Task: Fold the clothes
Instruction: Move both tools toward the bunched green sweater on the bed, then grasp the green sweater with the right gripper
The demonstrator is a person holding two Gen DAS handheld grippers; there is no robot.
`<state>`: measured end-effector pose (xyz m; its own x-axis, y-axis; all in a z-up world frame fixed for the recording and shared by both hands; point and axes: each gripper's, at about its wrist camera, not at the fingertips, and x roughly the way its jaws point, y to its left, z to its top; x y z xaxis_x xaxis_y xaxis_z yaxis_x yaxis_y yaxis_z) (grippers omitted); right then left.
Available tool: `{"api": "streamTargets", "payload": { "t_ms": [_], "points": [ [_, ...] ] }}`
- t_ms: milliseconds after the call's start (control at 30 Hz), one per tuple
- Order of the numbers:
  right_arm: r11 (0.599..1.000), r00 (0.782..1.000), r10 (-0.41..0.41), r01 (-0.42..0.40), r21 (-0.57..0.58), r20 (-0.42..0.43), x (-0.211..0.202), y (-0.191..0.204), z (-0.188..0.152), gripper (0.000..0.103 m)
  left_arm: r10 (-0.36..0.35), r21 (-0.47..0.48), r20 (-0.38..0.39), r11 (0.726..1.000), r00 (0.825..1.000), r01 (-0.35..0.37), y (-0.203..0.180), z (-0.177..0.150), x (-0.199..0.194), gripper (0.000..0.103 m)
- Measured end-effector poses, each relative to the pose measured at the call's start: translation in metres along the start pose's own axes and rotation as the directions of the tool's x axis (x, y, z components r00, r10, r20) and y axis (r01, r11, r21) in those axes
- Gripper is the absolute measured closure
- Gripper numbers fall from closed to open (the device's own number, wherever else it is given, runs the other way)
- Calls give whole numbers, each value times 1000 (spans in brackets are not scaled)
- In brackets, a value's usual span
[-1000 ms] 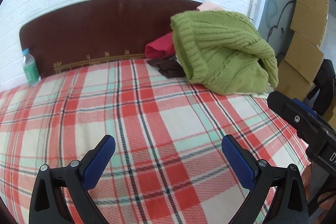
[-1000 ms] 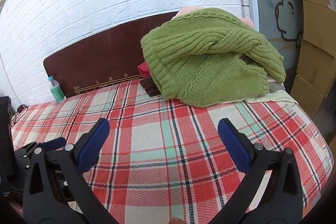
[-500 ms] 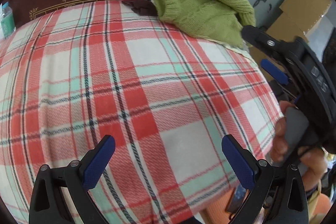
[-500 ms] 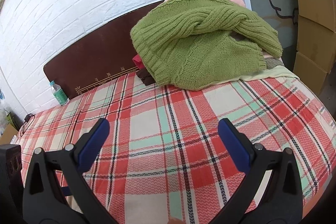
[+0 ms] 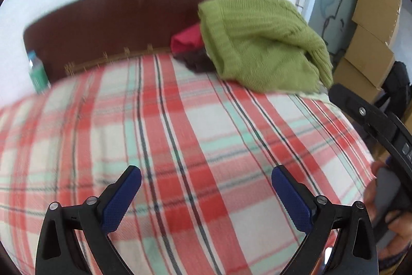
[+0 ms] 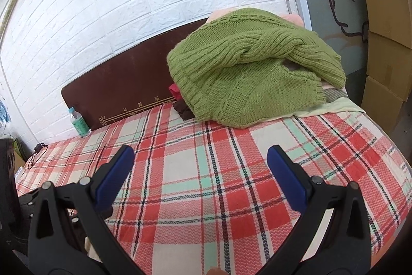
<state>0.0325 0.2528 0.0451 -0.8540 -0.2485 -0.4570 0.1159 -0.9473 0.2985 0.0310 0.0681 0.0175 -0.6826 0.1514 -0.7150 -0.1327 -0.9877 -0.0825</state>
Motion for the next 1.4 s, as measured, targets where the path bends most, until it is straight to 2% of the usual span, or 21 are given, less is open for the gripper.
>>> {"api": "streamTargets", "payload": {
  "t_ms": [100, 200, 433, 767, 833, 1000, 1167, 1267, 1400],
  "points": [
    [1000, 1000, 6, -6, -16, 5, 0, 3, 5, 0, 19, 3, 37, 1000, 999, -19, -6, 12, -2, 0],
    [999, 999, 5, -3, -39, 49, -6, 7, 11, 0, 26, -7, 66, 1000, 997, -26, -7, 22, -4, 0],
    [999, 996, 11, -8, -38, 83, -12, 2, 31, 0, 106, -5, 121, 994, 987, -106, -12, 41, -2, 0],
    [984, 993, 5, 17, -180, 120, -10, 13, 40, 0, 83, -22, 185, 997, 979, -80, -17, 64, -1, 0],
    [981, 993, 20, 3, -194, 114, -8, 14, 39, 0, 82, -19, 196, 997, 977, -80, -19, 67, 0, 0],
    [977, 1000, 20, -14, -214, 24, 10, 11, 47, 0, 70, -15, 199, 998, 977, -68, -20, 76, 13, 0],
    [939, 993, -45, 81, -333, 113, 17, 11, 67, 0, 48, -21, 178, 999, 983, -45, -17, 90, 40, 0],
    [916, 993, -70, 104, -387, 100, 36, 7, 84, 0, 35, -25, 165, 999, 986, -32, -15, 98, 57, 0],
    [858, 989, -130, 148, -493, 70, 77, 6, 109, 0, 18, -31, 148, 999, 989, -14, -13, 109, 78, 0]
  ]
}}
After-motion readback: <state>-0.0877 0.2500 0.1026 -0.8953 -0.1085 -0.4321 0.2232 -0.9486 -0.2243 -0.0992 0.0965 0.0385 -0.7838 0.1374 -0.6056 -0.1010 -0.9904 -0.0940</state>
